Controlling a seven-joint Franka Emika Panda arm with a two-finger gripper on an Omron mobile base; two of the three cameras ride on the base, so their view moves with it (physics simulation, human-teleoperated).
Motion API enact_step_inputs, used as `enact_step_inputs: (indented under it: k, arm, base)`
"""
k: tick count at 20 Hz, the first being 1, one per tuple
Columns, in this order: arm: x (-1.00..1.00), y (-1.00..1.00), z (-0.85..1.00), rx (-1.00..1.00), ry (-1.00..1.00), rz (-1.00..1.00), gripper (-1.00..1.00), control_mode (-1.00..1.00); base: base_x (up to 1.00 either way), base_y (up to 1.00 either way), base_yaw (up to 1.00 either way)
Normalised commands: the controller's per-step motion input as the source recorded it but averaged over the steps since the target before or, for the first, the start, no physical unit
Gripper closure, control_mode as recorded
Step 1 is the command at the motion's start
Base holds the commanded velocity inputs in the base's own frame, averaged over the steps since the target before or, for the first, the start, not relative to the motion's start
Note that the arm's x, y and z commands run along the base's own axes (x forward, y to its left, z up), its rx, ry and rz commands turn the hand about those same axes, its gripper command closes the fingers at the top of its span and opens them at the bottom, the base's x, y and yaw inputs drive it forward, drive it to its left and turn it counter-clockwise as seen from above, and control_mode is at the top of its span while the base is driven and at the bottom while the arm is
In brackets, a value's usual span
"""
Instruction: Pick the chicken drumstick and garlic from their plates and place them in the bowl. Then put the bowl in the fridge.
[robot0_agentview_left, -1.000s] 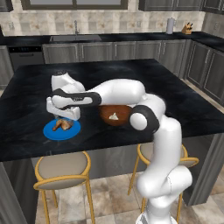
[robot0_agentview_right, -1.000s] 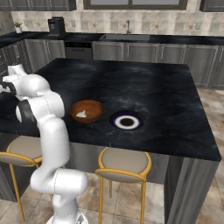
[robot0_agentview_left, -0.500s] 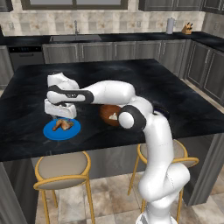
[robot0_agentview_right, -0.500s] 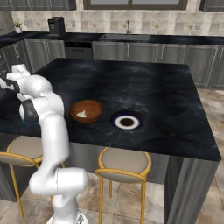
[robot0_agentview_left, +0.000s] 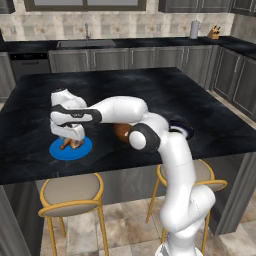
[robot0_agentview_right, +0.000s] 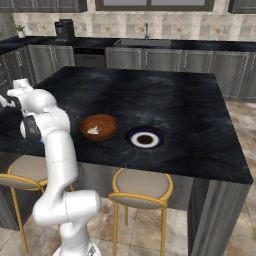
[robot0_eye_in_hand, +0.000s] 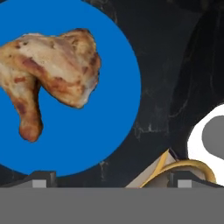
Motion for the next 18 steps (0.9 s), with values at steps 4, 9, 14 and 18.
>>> enact_step_inputs:
  k: [4, 9, 14, 18]
  arm:
    - [0.12, -0.01, -0.28, 0.01, -0.03, -0.01, -1.0, -1.0]
    - [0.06, -0.05, -0.21, 0.06, -0.03, 0.0, -1.0, -1.0]
    - [0.13, 0.0, -0.13, 0.06, -0.06, 0.0, -1.0, -1.0]
    - [0.11, 0.08, -0.15, 0.01, -0.06, 0.0, -1.0, -1.0]
  base:
    - [0.0, 0.0, 0.0]
    - [0.0, 0.0, 0.0]
    - [0.0, 0.0, 0.0]
    - [0.0, 0.0, 0.0]
